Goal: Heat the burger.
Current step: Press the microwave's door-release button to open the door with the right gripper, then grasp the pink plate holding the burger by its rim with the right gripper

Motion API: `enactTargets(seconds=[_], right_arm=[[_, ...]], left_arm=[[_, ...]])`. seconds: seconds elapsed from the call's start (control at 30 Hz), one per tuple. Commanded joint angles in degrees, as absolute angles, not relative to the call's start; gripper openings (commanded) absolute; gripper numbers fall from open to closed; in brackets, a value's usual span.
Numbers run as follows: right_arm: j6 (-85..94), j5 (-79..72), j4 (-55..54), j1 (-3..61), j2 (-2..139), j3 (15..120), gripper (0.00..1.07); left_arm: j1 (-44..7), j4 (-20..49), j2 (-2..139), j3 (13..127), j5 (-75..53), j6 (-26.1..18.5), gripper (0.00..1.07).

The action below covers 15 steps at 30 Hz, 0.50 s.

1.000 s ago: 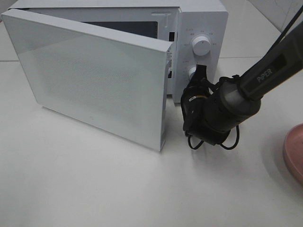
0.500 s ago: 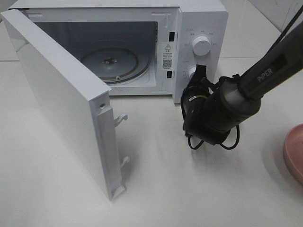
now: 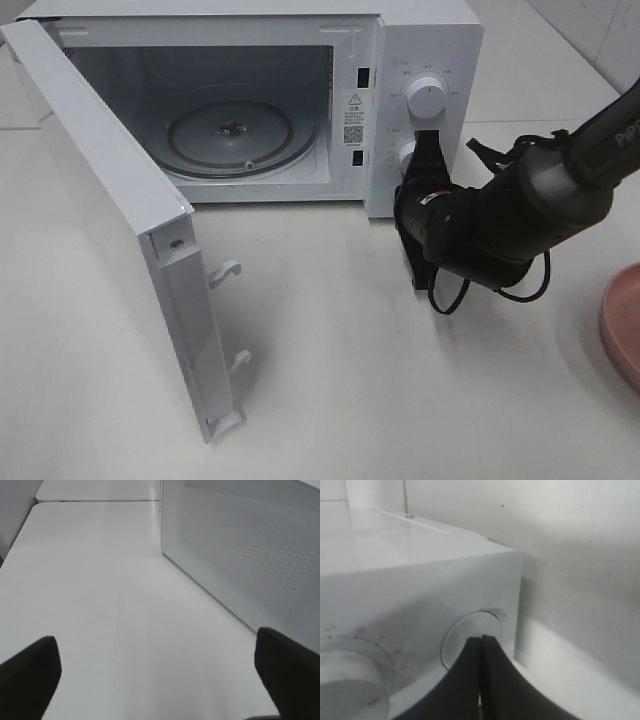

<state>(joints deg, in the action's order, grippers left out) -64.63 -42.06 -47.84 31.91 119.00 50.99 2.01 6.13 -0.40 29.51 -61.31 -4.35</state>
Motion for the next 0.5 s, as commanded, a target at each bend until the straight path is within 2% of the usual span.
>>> enactTargets(seconds=[0.03, 0.33, 0.5], right_arm=[[-59.76, -38.16, -46.98, 31.57, 116.48, 49.10, 0.00], [-48.36, -34.72, -46.93, 31.57, 109.49, 43.77, 0.00], [-34.61, -24.12, -42.80, 31.57, 102.90, 42.11, 0.00]], left_arm=[[1.89, 6.07, -1.32, 29.51, -61.31, -3.95, 0.98], [1.89, 6.07, -1.32, 29.51, -61.31, -3.95, 0.98], [1.89, 6.07, -1.32, 29.51, -61.31, -3.95, 0.98]])
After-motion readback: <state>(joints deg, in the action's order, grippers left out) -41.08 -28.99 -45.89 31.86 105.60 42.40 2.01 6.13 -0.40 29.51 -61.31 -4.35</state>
